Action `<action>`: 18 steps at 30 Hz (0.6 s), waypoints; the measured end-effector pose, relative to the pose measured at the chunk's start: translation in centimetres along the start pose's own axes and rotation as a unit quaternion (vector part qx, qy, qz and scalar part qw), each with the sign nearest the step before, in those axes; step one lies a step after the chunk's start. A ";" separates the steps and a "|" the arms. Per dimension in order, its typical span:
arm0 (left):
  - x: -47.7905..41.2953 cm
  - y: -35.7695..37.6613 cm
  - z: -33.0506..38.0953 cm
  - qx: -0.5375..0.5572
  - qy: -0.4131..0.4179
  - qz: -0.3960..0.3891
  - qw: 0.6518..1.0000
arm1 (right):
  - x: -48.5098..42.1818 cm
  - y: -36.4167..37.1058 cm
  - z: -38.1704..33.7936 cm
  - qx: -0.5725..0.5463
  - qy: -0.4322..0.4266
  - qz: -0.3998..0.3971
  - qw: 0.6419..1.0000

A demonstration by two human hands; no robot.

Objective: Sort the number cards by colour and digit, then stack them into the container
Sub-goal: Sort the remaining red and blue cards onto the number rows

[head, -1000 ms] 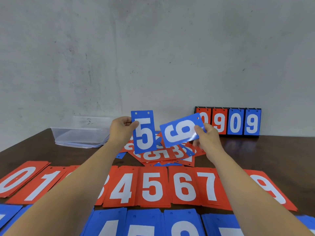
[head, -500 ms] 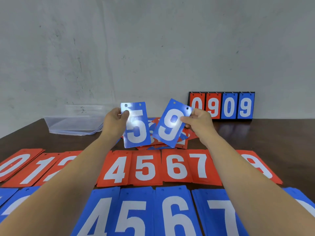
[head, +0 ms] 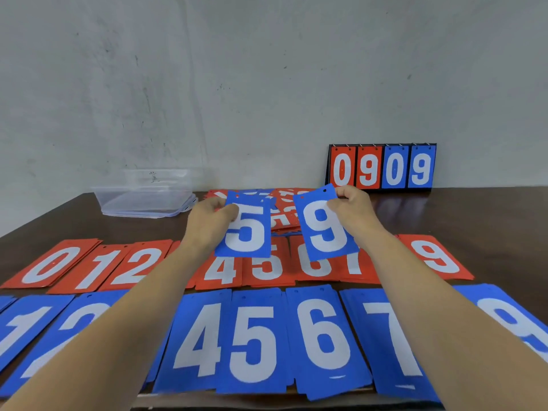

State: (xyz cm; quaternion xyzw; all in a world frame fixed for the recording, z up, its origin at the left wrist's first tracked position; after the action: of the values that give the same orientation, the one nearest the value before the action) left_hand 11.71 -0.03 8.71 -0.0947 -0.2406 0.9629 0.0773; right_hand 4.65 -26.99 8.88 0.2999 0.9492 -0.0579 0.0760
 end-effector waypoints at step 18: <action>10.7 1.6 -4.9 -0.178 -0.056 -0.156 0.970 | 11.0 -8.6 0.7 -0.027 0.032 0.048 0.998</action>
State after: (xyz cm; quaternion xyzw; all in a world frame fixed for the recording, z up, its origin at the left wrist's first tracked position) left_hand 2.20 2.89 2.18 -0.0137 -0.4236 0.8845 0.1951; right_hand -9.14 -27.97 6.74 0.3448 0.9368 -0.0190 0.0562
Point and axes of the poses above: each hand's wrist, its own x-axis away from the middle knuckle, its own y-axis out of the palm, z = x × y, the point moved 7 cm from there along -x, towards the middle knuckle, and after that the axes turned 13 degrees about -x, right-handed, at the moved point
